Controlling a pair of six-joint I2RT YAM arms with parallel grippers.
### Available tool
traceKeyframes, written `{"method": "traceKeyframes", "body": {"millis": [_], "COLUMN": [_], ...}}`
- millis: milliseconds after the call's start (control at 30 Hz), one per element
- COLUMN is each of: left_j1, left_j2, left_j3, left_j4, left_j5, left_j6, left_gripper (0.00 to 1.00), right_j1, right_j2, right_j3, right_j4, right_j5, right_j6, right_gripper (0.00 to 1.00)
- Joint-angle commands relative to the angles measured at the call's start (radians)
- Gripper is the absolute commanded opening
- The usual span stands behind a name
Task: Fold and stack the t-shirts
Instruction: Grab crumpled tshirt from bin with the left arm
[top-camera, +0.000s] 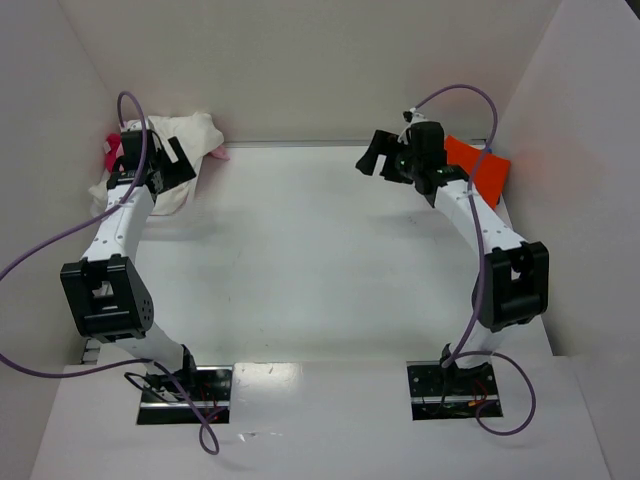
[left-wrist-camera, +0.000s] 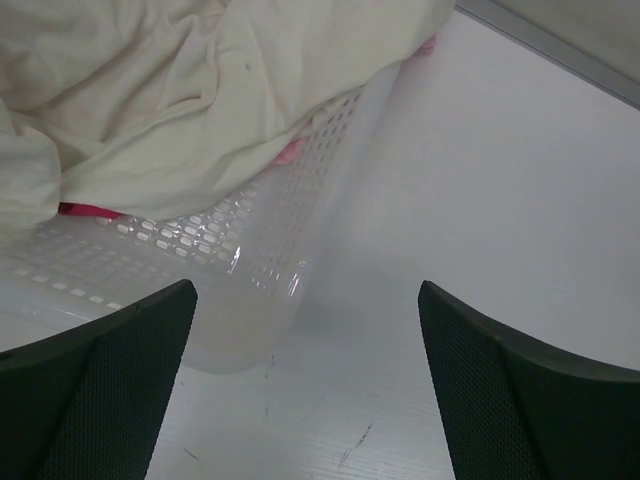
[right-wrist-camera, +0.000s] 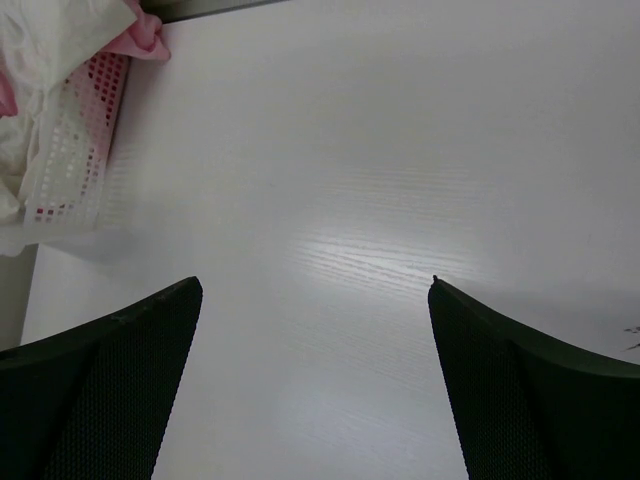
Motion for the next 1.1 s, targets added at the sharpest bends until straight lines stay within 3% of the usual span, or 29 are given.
{"method": "traceKeyframes", "body": {"millis": [0,333,400,633,1067], "left_j1": [0.0,-0.029,-0.032,-0.032,-0.009], "left_j2": [-0.035,-0.026,0.013,0.26,0.463], "left_j3": [0.024,0.004,0.039,0.373,0.438], "left_j4": [0.049,0.103,0.107,0.002,0.153], "left_j5": [0.024,0.089,0.051,-0.102,-0.231], "left_j6": [0.018,0.061,0.061,0.061,0.004], "left_gripper": [0.99,0.99,0.99,0.99,0.99], "right_j1": [0.002,0.002,0.002,0.002,0.002], "right_j2": [-0.08,-0.116,-0.124,-0.159,-0.112], "right_j3": [-0.025,-0.083,-0.083,-0.129,-0.071], "right_j4": [0.038,0.056,0.049,0.078,0.056], "right_j5": [0.029,0.048,0.048,0.048,0.067], "right_j6": [-0.015,-0.015,-0.015,-0.006,0.003], "right_gripper": [0.99,0.99,0.99,0.99,0.99]}}
